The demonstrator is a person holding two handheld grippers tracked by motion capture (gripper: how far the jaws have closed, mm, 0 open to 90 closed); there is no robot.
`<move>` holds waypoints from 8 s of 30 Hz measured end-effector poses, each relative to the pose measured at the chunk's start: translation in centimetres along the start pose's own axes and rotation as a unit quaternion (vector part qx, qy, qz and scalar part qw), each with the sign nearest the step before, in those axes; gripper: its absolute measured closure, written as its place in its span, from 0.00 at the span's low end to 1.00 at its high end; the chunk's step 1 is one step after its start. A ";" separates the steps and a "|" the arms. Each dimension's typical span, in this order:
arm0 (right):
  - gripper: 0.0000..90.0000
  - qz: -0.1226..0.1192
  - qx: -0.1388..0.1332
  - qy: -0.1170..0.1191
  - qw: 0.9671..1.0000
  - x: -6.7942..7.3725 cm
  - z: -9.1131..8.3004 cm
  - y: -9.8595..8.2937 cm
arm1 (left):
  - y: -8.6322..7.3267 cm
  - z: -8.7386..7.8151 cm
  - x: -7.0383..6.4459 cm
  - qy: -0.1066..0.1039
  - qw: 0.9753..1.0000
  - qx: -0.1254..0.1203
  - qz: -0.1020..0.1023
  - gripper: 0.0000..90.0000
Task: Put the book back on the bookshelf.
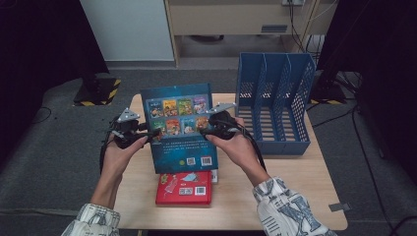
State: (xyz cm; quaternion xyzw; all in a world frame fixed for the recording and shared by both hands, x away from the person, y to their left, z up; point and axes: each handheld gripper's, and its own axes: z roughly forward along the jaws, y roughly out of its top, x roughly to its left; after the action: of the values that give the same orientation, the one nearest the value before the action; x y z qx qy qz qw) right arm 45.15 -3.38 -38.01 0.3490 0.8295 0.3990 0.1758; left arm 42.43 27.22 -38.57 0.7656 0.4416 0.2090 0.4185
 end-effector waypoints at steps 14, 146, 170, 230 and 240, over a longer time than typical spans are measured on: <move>0.52 -0.002 -0.020 -0.015 1.000 -0.6 0.1 1.4 | 1.6 0.2 0.6 0.014 1.000 -0.003 0.012 0.54; 0.78 -0.082 -0.109 0.124 0.983 4.5 -4.7 5.7 | 1.5 -0.5 1.1 -0.036 0.997 -0.057 0.038 0.24; 0.90 -0.077 -0.126 0.132 0.980 4.4 -3.9 6.3 | 1.5 -0.4 1.1 -0.040 0.997 -0.059 0.037 0.24; 0.92 -0.003 -0.158 0.062 0.985 -0.9 -7.0 7.9 | -14.5 3.6 6.2 0.121 0.981 0.128 -0.076 0.06; 0.92 0.002 -0.167 0.046 0.985 -2.0 -8.5 8.3 | -14.6 3.7 6.0 0.116 0.983 0.128 -0.067 0.04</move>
State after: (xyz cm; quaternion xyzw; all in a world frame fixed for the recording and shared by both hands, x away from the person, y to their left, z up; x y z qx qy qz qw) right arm 45.34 -5.75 -26.16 0.2977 0.7574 0.5484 0.1924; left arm 40.83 34.39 -52.99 0.7518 0.5608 0.2094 0.2763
